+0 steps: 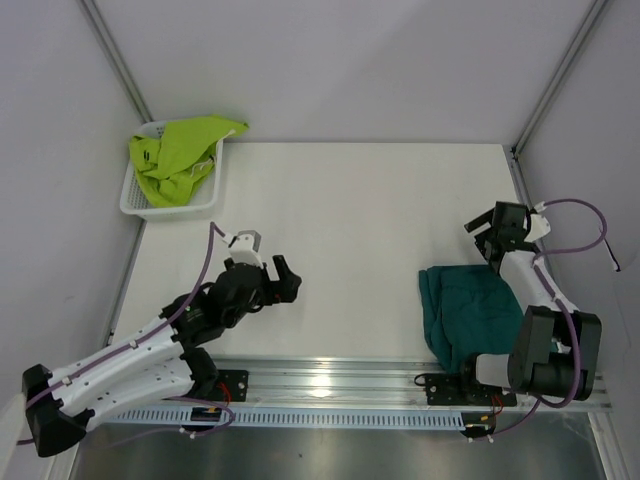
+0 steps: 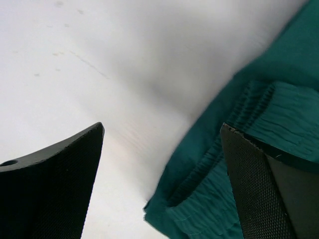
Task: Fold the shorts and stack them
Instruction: Neatly place the folded shorts to the corner
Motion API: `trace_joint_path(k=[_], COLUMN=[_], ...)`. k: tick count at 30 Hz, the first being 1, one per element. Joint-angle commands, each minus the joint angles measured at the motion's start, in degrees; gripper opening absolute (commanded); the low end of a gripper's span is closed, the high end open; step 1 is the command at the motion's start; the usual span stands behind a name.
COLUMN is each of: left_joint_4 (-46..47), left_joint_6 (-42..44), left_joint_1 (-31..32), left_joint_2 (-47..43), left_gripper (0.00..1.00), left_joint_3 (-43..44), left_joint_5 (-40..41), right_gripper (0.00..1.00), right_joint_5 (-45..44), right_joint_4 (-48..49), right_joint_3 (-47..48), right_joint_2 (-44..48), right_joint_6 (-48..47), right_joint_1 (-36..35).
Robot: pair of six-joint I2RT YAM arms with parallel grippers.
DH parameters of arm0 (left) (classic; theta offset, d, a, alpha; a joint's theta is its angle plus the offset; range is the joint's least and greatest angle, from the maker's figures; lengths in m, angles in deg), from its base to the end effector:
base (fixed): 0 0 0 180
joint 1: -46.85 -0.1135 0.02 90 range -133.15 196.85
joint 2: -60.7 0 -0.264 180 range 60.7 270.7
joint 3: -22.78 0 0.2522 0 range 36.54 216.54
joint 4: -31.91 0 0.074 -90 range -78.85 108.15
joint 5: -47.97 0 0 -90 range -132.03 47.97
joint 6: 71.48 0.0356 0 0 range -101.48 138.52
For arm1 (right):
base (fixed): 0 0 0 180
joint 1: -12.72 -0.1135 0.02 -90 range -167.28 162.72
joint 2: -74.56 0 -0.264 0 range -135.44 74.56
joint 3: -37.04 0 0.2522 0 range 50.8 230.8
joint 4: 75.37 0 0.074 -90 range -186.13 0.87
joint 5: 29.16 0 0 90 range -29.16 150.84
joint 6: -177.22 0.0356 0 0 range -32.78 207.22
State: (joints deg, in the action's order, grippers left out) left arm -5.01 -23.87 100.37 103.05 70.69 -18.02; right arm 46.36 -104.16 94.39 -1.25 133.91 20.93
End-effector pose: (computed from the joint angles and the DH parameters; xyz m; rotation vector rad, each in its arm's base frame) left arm 0.1109 -0.1256 0.2603 -0.0461 2.1180 -0.5778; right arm 0.2641 -0.0471 0.2099 1.1915 2.0393 0.0213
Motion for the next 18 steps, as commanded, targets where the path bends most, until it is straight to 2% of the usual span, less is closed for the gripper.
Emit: trace_joint_path(k=[1, 7, 8, 12, 16, 18], left_joint_4=[-2.94, -3.65, -3.56, -2.33, -2.51, -2.42], left_joint_6=[2.4, 5.03, 5.3, 6.44, 5.48, 4.26], left_joint_1=[-3.93, -11.06, -11.76, -16.76, -26.94, -30.47], left_joint_2=[-0.25, 0.89, 1.5, 3.35, 9.22, 10.73], left_gripper=[0.99, 0.99, 0.99, 0.99, 0.99, 0.99], left_joint_3=[3.11, 6.45, 6.98, 8.64, 10.93, 13.38], left_joint_5=[2.09, -0.1, -0.19, -2.64, -10.19, -11.53], right_gripper=[1.0, 0.99, 1.0, 1.0, 1.0, 1.0], right_joint_5=[1.2, 6.83, 7.7, 5.08, 2.53, 2.35], right_joint_4=[0.52, 7.11, 9.38, 14.58, 25.28, 29.25], right_joint_3=[4.83, 4.31, 4.13, 1.85, -2.45, -5.96], right_joint_2=[3.73, 8.75, 9.1, 9.89, 9.19, 8.49], right_joint_6=[-5.2, -14.34, -16.79, -22.33, -24.9, -26.03], right_joint_1=[-0.99, -8.2, -12.21, -20.83, -27.27, -30.86])
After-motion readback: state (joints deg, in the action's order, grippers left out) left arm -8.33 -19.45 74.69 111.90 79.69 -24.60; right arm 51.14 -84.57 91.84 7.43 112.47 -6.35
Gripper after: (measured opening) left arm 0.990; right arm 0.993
